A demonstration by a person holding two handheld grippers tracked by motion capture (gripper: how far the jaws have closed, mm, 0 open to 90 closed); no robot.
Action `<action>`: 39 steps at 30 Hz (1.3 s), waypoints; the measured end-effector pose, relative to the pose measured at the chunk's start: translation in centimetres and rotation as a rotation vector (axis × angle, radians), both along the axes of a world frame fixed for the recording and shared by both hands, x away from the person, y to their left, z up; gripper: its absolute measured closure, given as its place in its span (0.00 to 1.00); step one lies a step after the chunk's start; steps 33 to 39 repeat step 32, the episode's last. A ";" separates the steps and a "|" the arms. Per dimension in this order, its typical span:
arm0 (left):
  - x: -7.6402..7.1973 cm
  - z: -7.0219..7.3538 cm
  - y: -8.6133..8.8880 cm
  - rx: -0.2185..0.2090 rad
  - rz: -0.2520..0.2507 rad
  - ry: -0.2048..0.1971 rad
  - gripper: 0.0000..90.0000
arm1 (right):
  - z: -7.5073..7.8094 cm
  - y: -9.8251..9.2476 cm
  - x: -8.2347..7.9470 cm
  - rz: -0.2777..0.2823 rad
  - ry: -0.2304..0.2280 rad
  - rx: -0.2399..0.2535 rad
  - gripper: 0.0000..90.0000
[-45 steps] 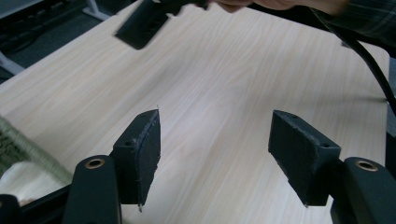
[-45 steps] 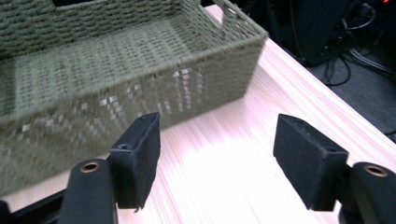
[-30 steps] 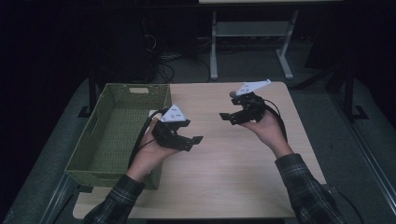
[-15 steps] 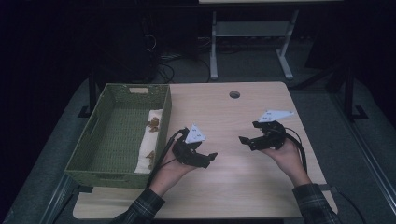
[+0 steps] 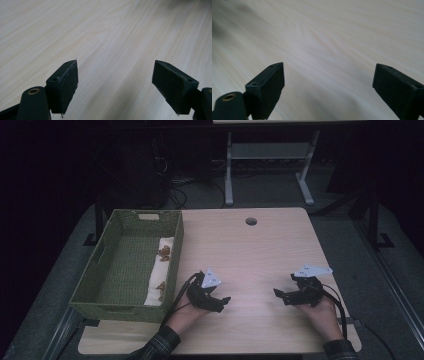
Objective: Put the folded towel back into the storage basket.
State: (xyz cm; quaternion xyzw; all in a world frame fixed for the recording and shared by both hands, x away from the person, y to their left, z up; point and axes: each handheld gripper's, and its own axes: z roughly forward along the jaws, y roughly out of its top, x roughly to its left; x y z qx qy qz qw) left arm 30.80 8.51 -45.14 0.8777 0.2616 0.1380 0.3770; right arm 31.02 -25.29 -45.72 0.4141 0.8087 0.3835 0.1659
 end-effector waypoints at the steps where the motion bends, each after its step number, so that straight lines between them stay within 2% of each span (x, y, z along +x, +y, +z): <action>1: 0.0 -0.3 -0.1 0.014 0.000 0.000 0.22 | -0.4 -0.2 -0.3 -0.009 0.010 -0.014 0.09; 4: 0.2 -1.1 -0.2 0.013 0.006 0.031 0.22 | -1.4 -0.9 -1.0 -0.040 0.031 -0.026 0.09; 7: 0.4 -1.9 -0.2 0.069 0.008 0.004 0.21 | -1.8 -1.3 -1.5 -0.064 0.029 -0.060 0.09; 10: 0.7 -2.2 0.1 0.032 0.014 0.046 0.20 | -2.0 -1.9 -1.9 -0.090 0.025 -0.056 0.09; 15: 0.8 -2.7 0.5 -0.013 0.010 0.048 0.19 | -2.4 -2.3 -2.4 -0.120 0.018 -0.085 0.08; 19: 0.7 -2.7 0.5 -0.010 -0.010 0.047 0.18 | -2.6 -2.5 -2.3 -0.113 0.046 -0.054 0.07; 25: 0.7 -2.7 0.5 -0.010 -0.010 0.048 0.18 | -2.6 -2.4 -2.2 -0.108 0.053 -0.061 0.03; 39: 0.7 -2.7 0.5 -0.010 -0.010 0.048 0.18 | -2.6 -2.4 -2.2 -0.107 0.052 -0.061 0.03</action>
